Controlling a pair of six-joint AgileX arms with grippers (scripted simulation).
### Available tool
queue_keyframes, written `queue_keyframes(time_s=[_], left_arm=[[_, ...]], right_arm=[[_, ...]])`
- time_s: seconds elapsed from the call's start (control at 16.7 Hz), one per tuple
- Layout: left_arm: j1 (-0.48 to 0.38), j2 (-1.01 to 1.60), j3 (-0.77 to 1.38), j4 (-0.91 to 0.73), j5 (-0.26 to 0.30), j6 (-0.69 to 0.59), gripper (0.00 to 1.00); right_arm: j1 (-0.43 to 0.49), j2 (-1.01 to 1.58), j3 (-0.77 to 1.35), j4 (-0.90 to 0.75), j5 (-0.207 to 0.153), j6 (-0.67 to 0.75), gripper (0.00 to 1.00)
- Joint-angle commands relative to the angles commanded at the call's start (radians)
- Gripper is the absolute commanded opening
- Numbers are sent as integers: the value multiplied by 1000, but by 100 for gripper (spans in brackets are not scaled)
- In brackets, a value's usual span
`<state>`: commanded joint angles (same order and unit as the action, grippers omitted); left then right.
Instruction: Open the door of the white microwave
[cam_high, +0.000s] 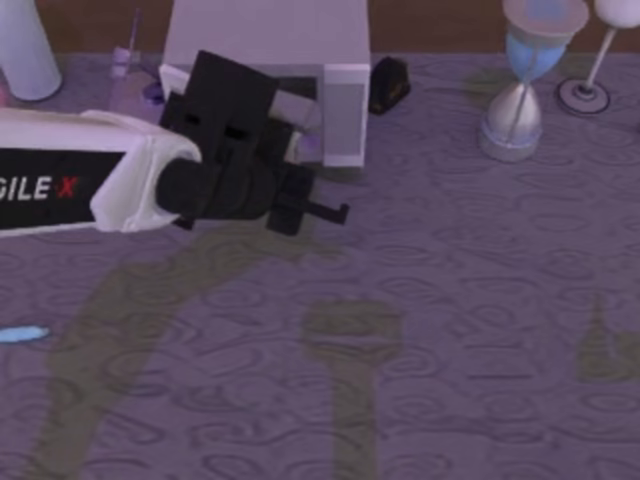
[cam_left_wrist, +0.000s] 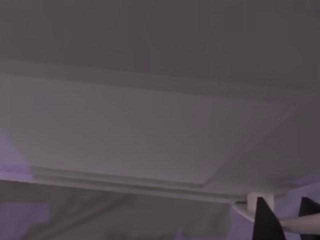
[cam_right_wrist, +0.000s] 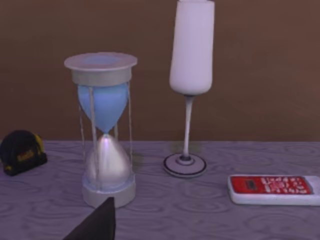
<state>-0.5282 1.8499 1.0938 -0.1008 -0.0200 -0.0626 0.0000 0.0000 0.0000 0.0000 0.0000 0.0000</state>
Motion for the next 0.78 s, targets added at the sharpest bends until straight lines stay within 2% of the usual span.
queue_keyframes(time_s=[0.3,0.78], left_arm=[[0,0,0,0,0,0,0],[21,-27,-33,8,49,55,0]], right_arm=[[0,0,0,0,0,0,100],[0,0,0,0,0,0,100]])
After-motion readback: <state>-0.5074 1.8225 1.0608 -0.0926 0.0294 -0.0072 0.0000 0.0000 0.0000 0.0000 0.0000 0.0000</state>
